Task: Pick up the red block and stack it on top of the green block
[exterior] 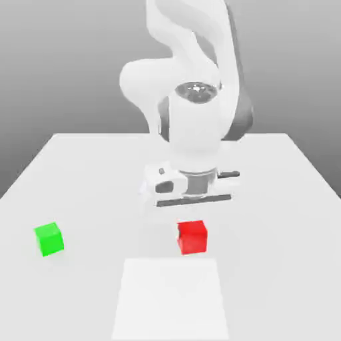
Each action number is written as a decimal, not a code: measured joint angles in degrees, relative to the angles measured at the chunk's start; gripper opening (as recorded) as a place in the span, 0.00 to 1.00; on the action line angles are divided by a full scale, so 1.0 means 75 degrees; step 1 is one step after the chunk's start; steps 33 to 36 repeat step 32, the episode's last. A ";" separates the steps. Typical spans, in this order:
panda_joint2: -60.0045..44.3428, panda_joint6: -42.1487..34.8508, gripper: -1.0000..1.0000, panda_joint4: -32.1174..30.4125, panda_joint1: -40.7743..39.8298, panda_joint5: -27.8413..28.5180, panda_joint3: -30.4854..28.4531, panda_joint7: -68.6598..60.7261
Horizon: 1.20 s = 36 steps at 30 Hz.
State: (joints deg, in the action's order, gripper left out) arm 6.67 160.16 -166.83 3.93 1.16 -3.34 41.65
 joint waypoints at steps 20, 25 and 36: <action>0.0227 -0.0872 0.00 0.0710 -0.3136 0.0849 -0.2715 -0.0276; -0.0190 -0.0595 0.00 0.0844 -0.3542 0.0597 -0.3225 -0.0603; -0.1591 0.0592 1.00 0.0915 -0.3675 -0.1255 -0.2691 -0.1925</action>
